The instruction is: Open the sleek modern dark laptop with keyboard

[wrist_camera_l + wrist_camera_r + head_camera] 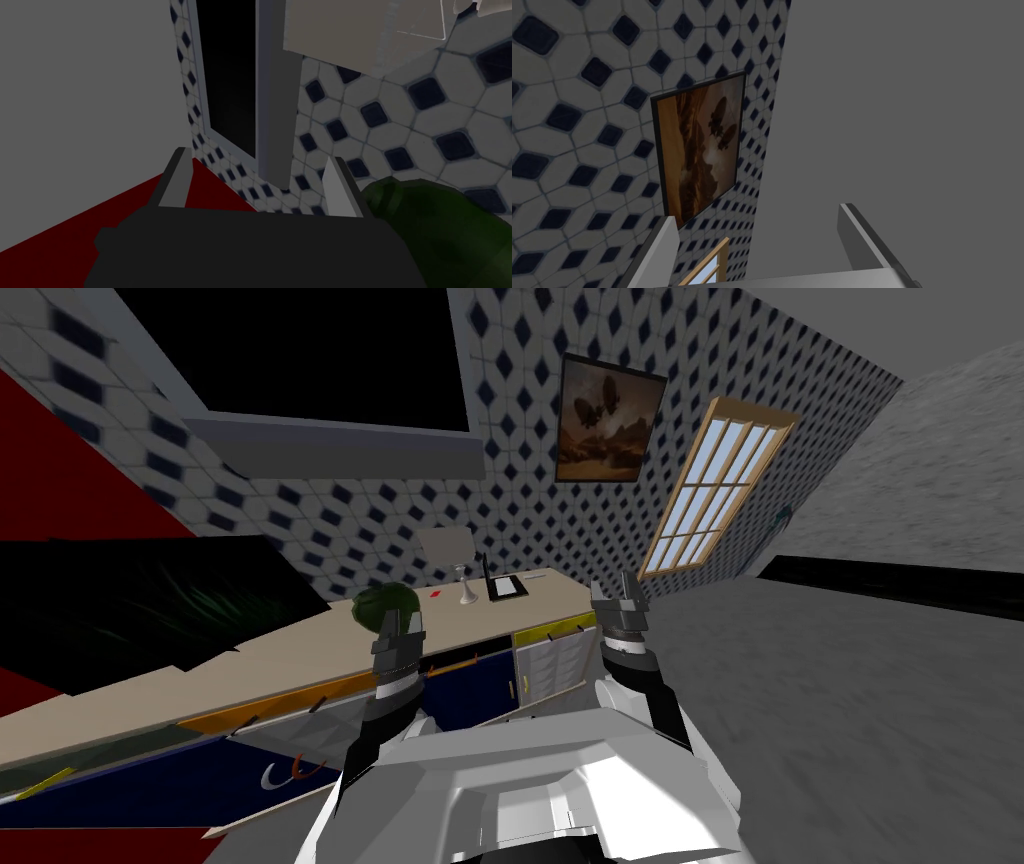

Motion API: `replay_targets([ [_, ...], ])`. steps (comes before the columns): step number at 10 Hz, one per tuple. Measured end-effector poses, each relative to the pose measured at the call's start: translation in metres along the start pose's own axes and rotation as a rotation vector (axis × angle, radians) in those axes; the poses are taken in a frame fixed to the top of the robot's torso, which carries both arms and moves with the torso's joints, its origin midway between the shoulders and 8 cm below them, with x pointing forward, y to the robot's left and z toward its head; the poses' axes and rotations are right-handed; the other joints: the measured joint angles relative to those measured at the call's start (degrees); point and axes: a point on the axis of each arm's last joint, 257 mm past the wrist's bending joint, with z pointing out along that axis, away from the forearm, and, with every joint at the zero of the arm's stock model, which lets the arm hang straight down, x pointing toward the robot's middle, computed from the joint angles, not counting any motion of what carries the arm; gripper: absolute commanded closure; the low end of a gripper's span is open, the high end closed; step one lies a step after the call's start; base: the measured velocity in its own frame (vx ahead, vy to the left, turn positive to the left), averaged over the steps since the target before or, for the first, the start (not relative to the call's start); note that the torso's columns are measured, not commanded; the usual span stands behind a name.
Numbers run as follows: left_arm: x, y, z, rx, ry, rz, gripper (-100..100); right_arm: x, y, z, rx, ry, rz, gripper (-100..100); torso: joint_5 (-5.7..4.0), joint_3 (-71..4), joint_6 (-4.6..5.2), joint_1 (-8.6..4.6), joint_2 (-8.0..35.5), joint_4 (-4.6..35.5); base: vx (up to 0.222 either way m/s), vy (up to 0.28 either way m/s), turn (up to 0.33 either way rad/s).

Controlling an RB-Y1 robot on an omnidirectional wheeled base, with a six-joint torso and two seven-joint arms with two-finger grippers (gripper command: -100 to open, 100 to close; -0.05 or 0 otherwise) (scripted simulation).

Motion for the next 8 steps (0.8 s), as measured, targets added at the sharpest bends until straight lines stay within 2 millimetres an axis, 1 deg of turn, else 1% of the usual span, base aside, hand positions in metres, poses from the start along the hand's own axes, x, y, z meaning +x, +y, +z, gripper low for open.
replay_targets([
  [1, 0.0, 0.0, 0.0, 0.0, 0.0, 0.0, -100, 0.0, 0.0, 0.0, 0.0, 0.0, 0.0, 0, 0.0, -8.46, 0.0, 0.0, 4.23, 4.23, -0.055, -0.011, -0.021],
  [2, 0.002, 0.002, 0.001, -0.003, 0.02, 0.006, -100, 0.0, 0.0, 0.0, 0.0, 0.0, 0.0, 0, 0.0, -12.32, 0.01, -0.02, 6.33, 6.16, -0.119, -0.035, -0.039],
  [3, 0.005, 0.006, 0.003, -0.011, 0.046, 0.015, -100, 0.0, 0.0, 0.0, 0.001, 0.0, 0.0, 0, -0.02, -13.35, 0.01, -0.08, 6.99, 6.76, -0.113, -0.054, -0.056],
  [7, 0.017, 0.025, 0.012, -0.055, 0.139, 0.061, -100, 0.0, 0.0, 0.0, 0.001, 0.0, 0.0, 0, -0.02, -13.88, 0.0, -0.07, 6.84, 6.89, -0.09, -0.084, -0.079],
  [8, 0.016, 0.029, 0.015, -0.066, 0.148, 0.068, -100, 0.0, 0.0, 0.0, 0.001, 0.0, 0.0, 0, 0.02, -13.9, -0.02, 0.07, 6.78, 6.88, -0.054, -0.06, -0.075],
])
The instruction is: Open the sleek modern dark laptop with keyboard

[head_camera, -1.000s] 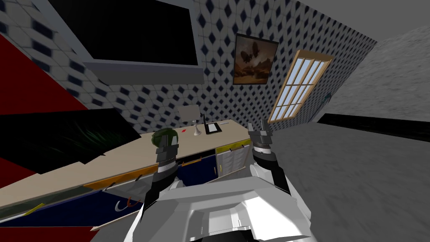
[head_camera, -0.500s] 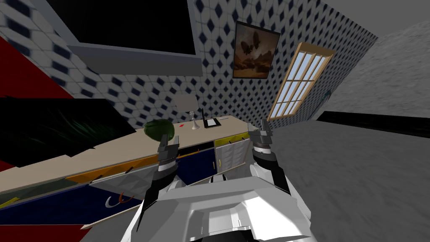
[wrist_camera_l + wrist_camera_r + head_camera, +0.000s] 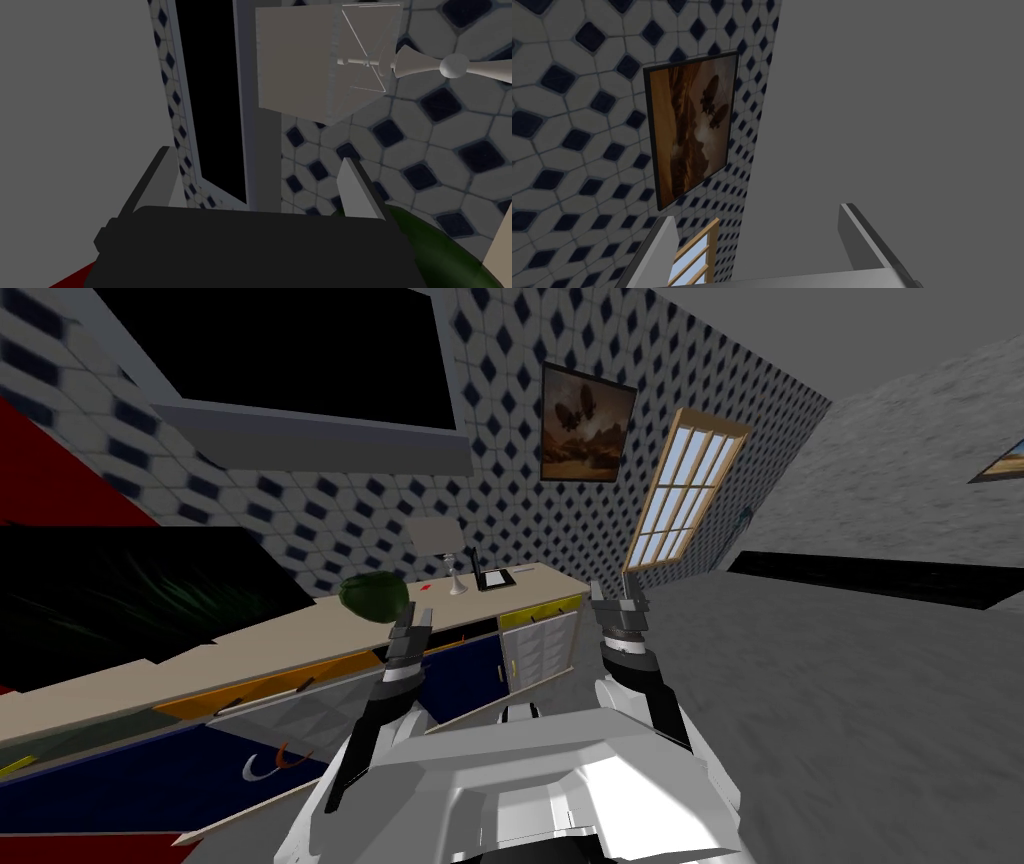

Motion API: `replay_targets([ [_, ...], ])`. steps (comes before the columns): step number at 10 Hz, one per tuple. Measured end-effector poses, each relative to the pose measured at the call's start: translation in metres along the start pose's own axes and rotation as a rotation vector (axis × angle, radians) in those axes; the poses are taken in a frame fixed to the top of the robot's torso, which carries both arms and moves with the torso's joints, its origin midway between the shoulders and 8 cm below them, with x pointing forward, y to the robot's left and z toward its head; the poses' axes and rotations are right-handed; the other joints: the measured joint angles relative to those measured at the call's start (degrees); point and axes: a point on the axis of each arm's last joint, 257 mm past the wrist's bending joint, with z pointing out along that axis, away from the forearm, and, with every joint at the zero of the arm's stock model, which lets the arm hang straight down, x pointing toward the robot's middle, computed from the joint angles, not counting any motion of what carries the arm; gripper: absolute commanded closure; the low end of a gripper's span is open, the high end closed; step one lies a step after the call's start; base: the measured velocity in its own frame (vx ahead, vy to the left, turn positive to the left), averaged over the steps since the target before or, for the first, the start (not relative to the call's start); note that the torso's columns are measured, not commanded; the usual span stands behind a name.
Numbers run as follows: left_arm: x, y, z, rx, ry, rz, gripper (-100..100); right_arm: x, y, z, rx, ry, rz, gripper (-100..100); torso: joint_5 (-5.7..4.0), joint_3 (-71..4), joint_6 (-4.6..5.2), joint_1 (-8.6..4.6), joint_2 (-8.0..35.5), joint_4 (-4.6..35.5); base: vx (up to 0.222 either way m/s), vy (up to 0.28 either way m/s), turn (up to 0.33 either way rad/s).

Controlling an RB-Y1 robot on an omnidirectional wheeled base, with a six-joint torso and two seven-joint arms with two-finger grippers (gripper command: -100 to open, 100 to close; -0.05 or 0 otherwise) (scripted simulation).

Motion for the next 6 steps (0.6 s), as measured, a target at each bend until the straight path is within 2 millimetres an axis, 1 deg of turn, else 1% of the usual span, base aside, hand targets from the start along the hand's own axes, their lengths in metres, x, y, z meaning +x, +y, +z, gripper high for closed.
replay_targets([
  [3, 0.003, 0.015, 0.011, -0.035, 0.035, 0.028, -100, 0.0, 0.0, 0.0, 0.0, 0.0, 0.0, 0, -0.01, 0.07, 0.0, -0.05, 0.11, 0.03, -0.062, -0.072, -0.089],
  [4, 0.003, 0.02, 0.016, -0.047, 0.044, 0.037, -100, 0.0, 0.0, 0.0, 0.0, 0.0, 0.0, 0, -0.02, 0.04, 0.03, -0.1, 0.08, 0.02, -0.076, -0.11, -0.157],
  [5, 0.003, 0.024, 0.023, -0.058, 0.055, 0.051, -100, 0.0, 0.0, 0.0, 0.0, 0.0, 0.0, 0, -0.05, 0.09, 0.03, -0.2, 0.16, 0.04, -0.065, -0.098, -0.06],
  [6, 0.004, 0.029, 0.025, -0.073, 0.06, 0.057, -100, 0.0, 0.0, 0.0, 0.0, 0.0, 0.0, 0, -0.03, 0.09, -0.01, -0.11, 0.14, 0.04, -0.055, -0.093, -0.097],
])
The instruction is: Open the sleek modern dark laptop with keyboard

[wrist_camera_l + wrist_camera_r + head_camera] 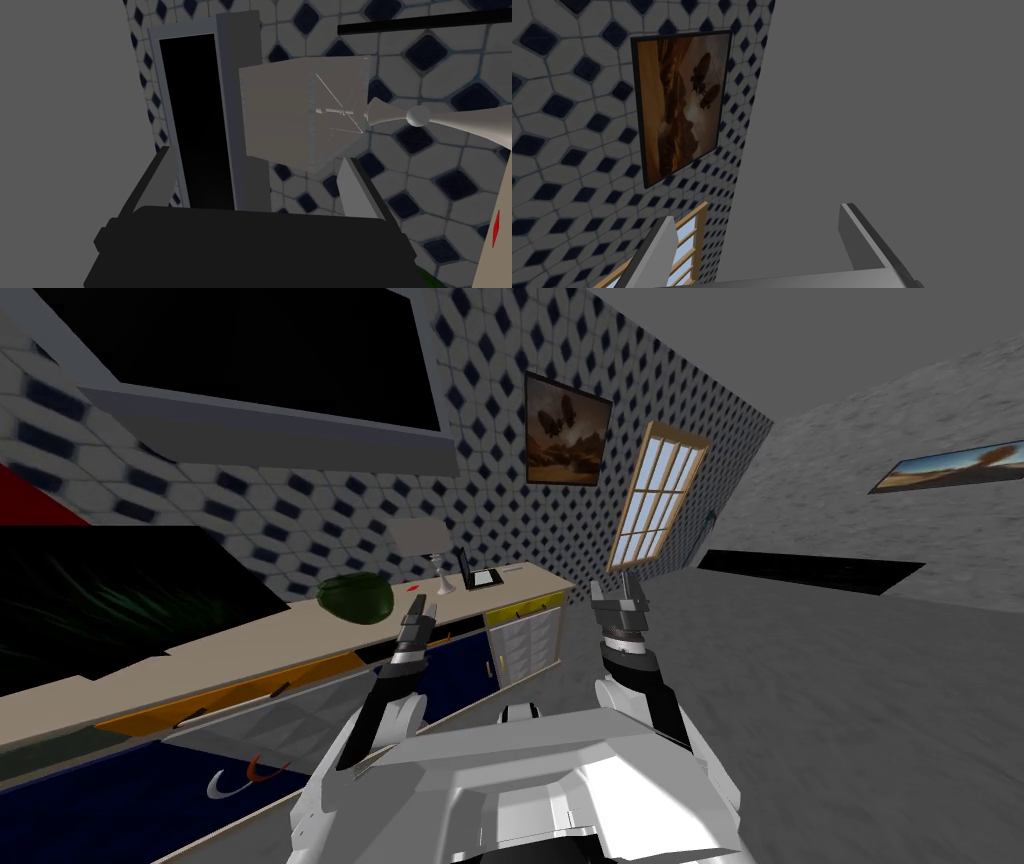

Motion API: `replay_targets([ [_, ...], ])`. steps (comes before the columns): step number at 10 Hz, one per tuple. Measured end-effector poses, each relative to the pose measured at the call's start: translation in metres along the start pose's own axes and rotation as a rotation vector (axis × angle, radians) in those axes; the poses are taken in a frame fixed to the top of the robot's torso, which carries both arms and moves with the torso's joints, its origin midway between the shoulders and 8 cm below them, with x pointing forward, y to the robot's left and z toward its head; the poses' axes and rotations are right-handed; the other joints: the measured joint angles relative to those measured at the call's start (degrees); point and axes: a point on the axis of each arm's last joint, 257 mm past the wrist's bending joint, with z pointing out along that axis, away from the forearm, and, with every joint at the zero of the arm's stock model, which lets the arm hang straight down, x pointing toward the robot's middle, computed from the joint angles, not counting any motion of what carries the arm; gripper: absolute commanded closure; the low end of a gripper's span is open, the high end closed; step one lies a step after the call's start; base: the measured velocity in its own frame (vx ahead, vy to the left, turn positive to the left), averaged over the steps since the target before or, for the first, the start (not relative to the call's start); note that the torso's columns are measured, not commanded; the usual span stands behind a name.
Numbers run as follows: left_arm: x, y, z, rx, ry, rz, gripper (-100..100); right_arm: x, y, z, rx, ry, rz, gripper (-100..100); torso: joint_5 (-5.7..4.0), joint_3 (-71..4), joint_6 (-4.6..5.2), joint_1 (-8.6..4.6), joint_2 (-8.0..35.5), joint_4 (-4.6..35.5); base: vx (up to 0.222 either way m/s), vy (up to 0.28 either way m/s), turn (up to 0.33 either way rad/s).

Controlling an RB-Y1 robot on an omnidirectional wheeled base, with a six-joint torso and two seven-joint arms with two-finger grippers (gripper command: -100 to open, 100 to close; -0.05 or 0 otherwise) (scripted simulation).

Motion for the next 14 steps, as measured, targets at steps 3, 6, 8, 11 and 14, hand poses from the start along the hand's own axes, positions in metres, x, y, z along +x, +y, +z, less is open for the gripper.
replay_targets([
  [3, 0.0, 0.014, 0.013, -0.035, 0.016, 0.026, -100, 0.0, 0.0, 0.0, 0.0, 0.0, 0.0, 0, 0.04, -0.04, 0.04, 0.08, -0.04, -0.02, -0.045, -0.07, -0.074],
  [6, -0.003, 0.023, 0.023, -0.066, 0.026, 0.047, -100, 0.0, 0.0, 0.0, 0.0, 0.0, 0.0, 0, 0.01, -0.03, 0.01, 0.04, -0.06, -0.02, -0.039, -0.083, -0.086],
  [8, -0.005, 0.029, 0.032, -0.087, 0.03, 0.064, -100, 0.0, 0.0, 0.0, 0.0, 0.0, 0.0, 0, 0.03, -0.03, 0.01, 0.1, -0.04, -0.01, -0.035, -0.074, -0.109],
  [11, -0.011, 0.037, 0.047, -0.118, 0.034, 0.091, -100, 0.0, 0.0, 0.0, 0.0, 0.0, 0.0, 0, 0.01, 0.0, 0.04, 0.01, 0.01, 0.0, -0.038, -0.074, -0.077],
  [14, -0.016, 0.046, 0.058, -0.158, 0.034, 0.114, -100, 0.0, 0.0, 0.0, 0.0, 0.0, 0.0, 0, 0.03, -0.06, 0.01, 0.09, -0.09, -0.03, -0.014, -0.061, -0.095],
])
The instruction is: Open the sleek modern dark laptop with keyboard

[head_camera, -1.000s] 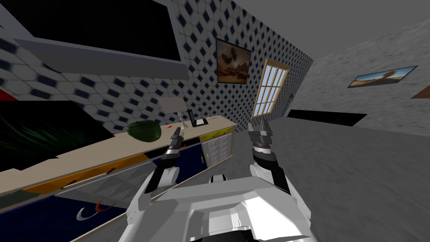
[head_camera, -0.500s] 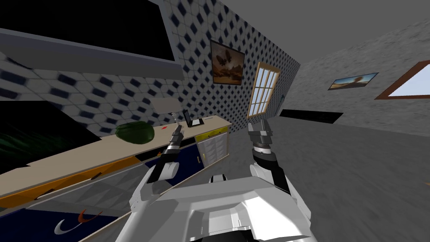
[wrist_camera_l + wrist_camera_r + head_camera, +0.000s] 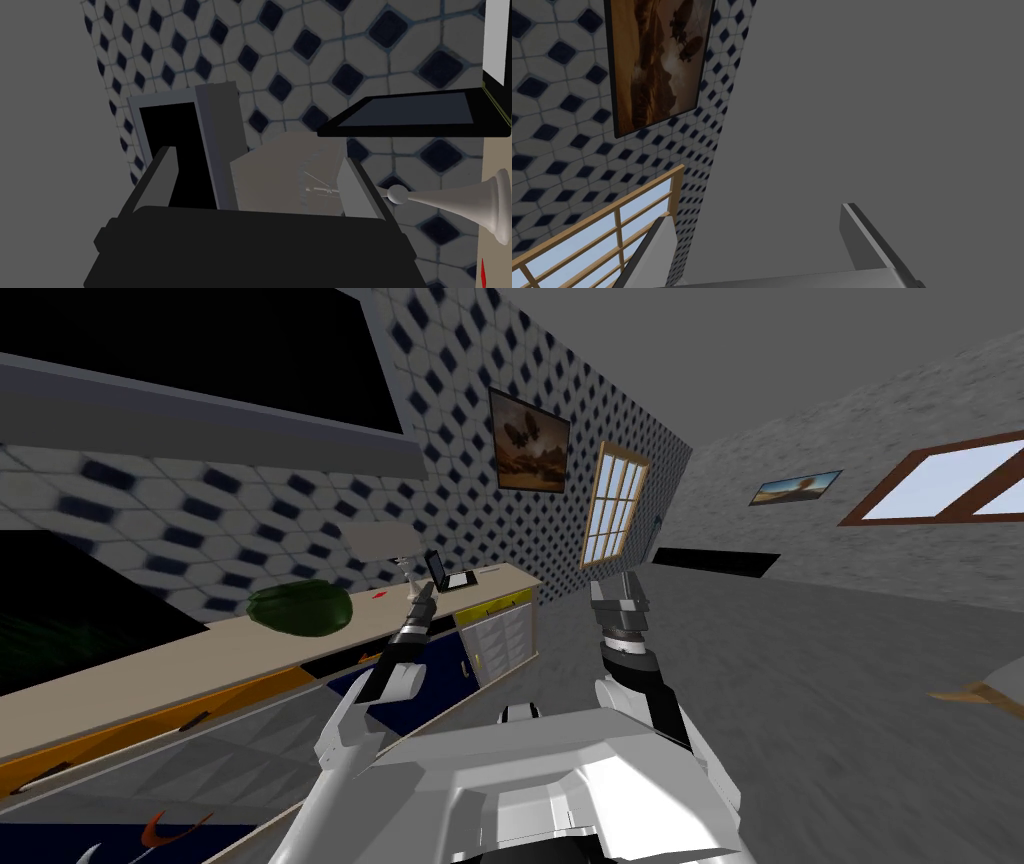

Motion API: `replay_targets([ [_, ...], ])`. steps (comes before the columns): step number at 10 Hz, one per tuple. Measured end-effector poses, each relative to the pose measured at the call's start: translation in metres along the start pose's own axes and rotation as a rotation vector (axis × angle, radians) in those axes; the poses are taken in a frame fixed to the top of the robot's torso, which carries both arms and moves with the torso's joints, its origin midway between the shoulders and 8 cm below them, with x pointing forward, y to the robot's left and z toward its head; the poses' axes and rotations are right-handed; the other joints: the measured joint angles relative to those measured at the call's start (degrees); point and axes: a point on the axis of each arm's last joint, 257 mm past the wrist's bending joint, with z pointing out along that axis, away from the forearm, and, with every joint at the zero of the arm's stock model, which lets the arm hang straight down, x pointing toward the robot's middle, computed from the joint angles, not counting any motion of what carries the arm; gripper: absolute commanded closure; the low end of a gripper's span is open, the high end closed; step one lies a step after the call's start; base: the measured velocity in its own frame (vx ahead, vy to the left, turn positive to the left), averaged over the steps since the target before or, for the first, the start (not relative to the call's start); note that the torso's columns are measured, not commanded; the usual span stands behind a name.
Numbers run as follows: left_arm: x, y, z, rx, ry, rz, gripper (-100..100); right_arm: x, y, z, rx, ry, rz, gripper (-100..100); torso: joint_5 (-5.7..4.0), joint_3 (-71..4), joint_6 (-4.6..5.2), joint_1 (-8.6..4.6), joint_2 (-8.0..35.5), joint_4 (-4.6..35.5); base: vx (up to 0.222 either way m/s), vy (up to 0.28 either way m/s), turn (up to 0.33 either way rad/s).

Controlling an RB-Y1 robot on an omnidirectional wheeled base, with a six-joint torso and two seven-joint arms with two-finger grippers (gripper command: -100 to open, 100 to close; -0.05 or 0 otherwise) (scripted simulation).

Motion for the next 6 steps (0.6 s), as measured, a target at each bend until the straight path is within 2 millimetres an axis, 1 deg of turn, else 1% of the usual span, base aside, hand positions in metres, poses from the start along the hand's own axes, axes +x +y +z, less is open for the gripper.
replay_targets([
  [3, -0.011, 0.008, 0.015, -0.039, -0.004, 0.029, -100, 0.0, 0.0, 0.0, 0.0, 0.0, 0.0, 0, -0.01, 0.06, 0.03, -0.05, 0.11, 0.03, -0.017, -0.049, -0.078],
  [6, -0.019, 0.016, 0.026, -0.084, -0.009, 0.054, -100, 0.0, 0.0, 0.0, 0.0, 0.0, 0.0, 0, 0.0, 0.02, 0.0, -0.01, 0.03, 0.01, 0.001, -0.037, -0.09],
])
